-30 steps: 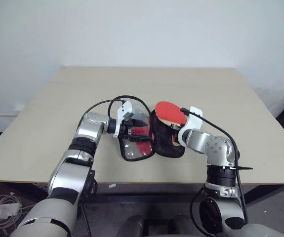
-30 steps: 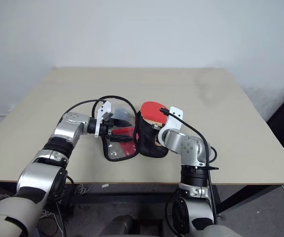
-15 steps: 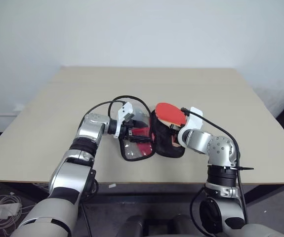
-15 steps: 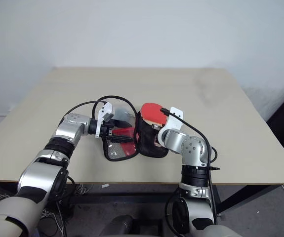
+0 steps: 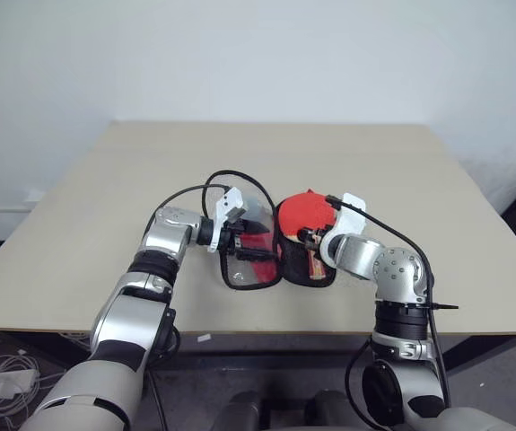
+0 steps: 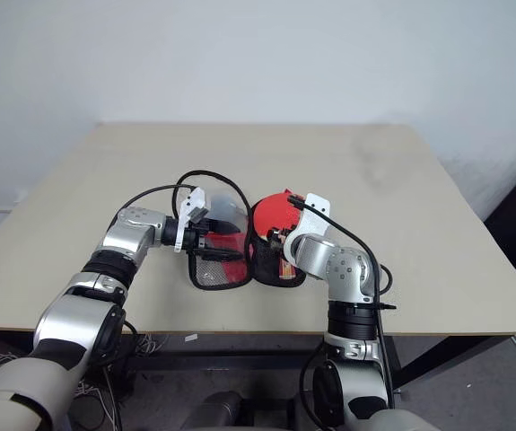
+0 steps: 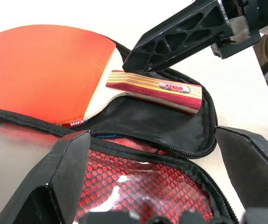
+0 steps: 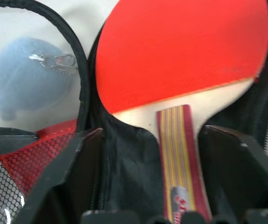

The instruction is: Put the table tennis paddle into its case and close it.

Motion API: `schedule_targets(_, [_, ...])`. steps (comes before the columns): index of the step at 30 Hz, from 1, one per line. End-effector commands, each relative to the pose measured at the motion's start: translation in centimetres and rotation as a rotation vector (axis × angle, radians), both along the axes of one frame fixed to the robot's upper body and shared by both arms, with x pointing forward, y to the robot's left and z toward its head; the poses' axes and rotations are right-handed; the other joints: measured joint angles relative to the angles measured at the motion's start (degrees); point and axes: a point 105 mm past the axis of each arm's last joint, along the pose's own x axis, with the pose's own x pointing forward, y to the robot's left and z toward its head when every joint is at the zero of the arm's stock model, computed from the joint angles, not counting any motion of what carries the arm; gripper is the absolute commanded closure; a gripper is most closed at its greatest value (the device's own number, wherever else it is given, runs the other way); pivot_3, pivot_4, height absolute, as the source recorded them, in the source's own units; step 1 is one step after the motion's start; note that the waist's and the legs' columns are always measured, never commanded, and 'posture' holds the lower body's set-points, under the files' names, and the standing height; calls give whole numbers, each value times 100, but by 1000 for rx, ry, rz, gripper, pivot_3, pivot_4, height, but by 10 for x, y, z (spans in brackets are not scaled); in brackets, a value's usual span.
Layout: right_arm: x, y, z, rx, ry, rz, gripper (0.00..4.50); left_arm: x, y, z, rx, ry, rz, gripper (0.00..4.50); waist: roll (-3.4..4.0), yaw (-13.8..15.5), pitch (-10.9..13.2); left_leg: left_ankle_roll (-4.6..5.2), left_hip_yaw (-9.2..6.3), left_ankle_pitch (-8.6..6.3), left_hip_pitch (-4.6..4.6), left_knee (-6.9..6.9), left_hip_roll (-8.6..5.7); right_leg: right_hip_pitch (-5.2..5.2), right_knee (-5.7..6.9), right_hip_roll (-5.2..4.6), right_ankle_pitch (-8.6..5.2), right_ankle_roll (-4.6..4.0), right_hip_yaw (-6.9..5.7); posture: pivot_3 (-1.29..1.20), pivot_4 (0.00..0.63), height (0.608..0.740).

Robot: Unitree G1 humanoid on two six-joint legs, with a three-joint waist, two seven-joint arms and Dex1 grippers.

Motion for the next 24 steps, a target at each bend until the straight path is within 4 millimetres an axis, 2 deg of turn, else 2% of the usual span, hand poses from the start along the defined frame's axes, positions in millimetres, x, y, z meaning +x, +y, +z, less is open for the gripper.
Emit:
schedule_targets(1, [-4, 34, 33, 150, -110, 64, 731, 5, -2, 18, -7, -54, -18, 0, 0, -1, 0, 0, 0, 0, 0, 0, 0, 0, 0, 0, 1, 1, 1, 0, 0, 740])
schedule_targets(5, [1, 23, 57, 192, -237, 50, 731, 7, 1, 24, -26, -53, 0, 0, 0, -1, 0, 0, 0, 0, 0, 0, 0, -1, 0, 1, 1, 1, 0, 0, 0, 740])
schedule_targets(8, [2, 3, 56, 102, -283, 36, 731, 9, 5, 32, -36, -60, 10, 0, 0, -2, 0, 1, 0, 0, 0, 1, 0, 0, 0, 1, 1, 1, 0, 0, 0, 740])
schedule_targets(11, [2, -21, 45, -25, -284, 29, 731, 12, 10, 44, -54, -78, 20, 0, -2, 7, 0, 1, -1, 1, 0, 4, 0, 0, -2, 0, 1, 2, -5, 0, 0, 740])
schedule_targets(14, [-4, -50, 23, -136, -225, 31, 731, 20, 21, 57, -54, -105, 71, 0, -3, 4, -1, 11, -3, 6, 0, 5, -11, 0, -5, -16, 2, 5, -13, 0, 0, 740])
schedule_targets(18, [-14, -80, -6, -189, -133, 5, 731, 25, 33, 61, -29, -132, 117, 0, -3, 4, -1, 29, -3, 16, 0, -6, -34, 7, -4, -39, 3, 10, -11, 0, 0, 740])
schedule_targets(21, [-18, -91, -20, -206, -94, -16, 731, 25, 33, 60, -29, -128, 120, 0, -3, 3, -1, 33, -2, 19, 0, -7, -38, 6, -2, -41, 4, 13, -8, 0, 0, 740])
schedule_targets(24, [-20, -88, -28, -188, -71, -2, 731, 23, 30, 55, -25, -112, 102, 0, -3, 5, -1, 38, -3, 21, -1, -6, -39, 8, -2, -42, 5, 15, -10, 0, 0, 740])
